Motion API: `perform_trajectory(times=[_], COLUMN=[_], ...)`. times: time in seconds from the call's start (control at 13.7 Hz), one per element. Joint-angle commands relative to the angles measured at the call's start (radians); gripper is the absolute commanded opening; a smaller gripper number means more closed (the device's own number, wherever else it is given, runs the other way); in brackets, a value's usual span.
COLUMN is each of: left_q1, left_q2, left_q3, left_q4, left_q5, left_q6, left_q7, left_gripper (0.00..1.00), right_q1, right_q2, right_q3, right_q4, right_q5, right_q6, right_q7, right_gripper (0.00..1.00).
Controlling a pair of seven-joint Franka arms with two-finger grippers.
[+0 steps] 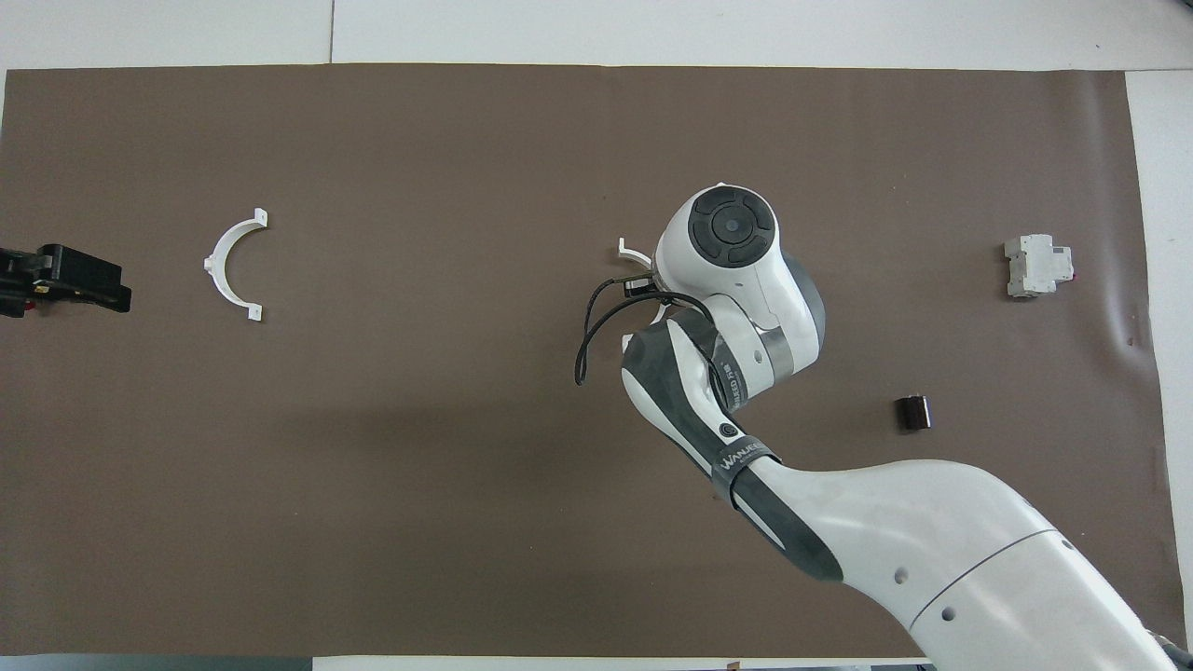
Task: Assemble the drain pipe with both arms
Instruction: 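Grasp the white clamp half and carry it toward the table centre, then set the clamp half down at centre while the left gripper grasps the other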
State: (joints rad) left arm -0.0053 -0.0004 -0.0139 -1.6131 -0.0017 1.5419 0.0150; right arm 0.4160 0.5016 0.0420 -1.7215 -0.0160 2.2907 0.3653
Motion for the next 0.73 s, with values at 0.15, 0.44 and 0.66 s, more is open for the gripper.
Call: perform_trajectory(times=[0.15,0.44,0.66], left_q1=[0.03,0.022,0.016], left_q2=[-0.064,-0.038,0.078], left_q3=[0.005,0.003,0.005], left_q4=[-0.17,-0.312,-0.349], left_q5=[0.0,0.0,0.0], left_q6=[0.234,0.472,0.639], left_q7=[0.013,0.032,0.045], left_gripper=[1.0,1.0,0.98], right_q1=[-0.011,-0.011,-0.016], right_q2=[-0.012,-0.017,-0.017], right_q3=[0.009,0.009,0.007], right_q4=[-0.052,-0.075,-0.034], right_q5=[0.002,0.002,0.002], right_q6=[0.059,0.078,0.04], right_q7=[0.035,0.035,0.037], right_gripper=[0.02,0.21,1.0])
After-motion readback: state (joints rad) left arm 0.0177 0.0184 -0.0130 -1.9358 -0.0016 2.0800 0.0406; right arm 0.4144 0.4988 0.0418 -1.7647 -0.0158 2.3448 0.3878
